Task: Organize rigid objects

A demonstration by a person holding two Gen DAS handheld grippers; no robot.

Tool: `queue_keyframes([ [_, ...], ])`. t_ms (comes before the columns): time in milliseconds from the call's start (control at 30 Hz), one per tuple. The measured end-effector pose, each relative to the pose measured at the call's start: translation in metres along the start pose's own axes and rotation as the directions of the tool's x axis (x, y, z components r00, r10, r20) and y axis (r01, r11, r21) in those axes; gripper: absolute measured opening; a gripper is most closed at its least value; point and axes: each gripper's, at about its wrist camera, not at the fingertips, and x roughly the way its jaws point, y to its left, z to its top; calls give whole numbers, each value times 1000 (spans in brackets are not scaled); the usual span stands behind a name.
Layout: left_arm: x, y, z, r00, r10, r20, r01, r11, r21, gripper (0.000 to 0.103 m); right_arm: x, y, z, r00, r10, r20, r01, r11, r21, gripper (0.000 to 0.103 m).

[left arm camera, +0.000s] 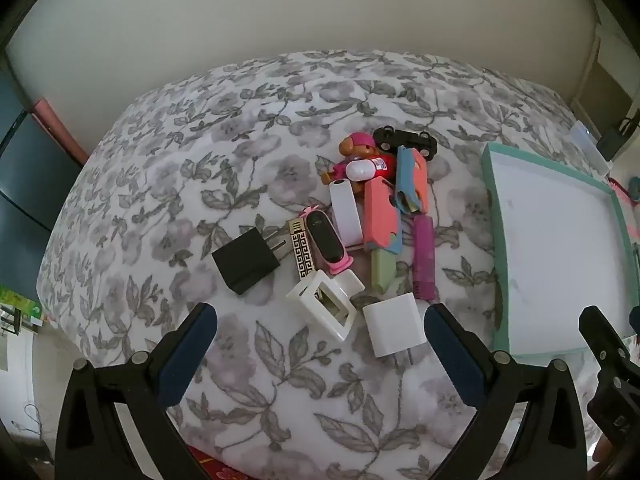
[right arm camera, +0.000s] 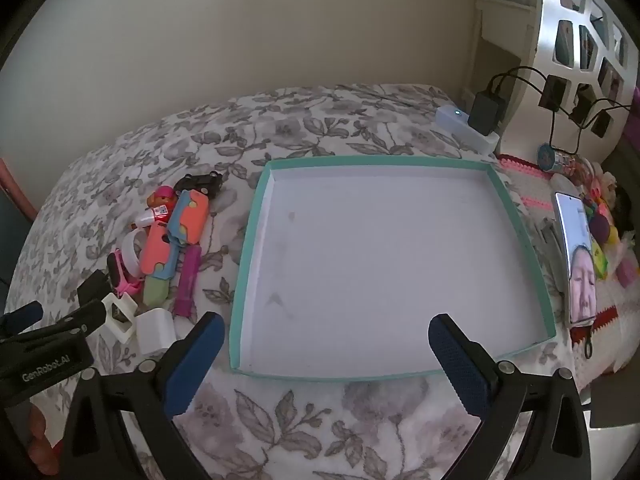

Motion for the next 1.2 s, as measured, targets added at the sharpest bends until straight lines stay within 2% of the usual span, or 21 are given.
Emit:
queue_keyframes([
  [1200,2,-4,0,1000,-7,2,7,1000,-4,103,0,-2,-1,1000,-14,-16,14,1000,-2,103],
])
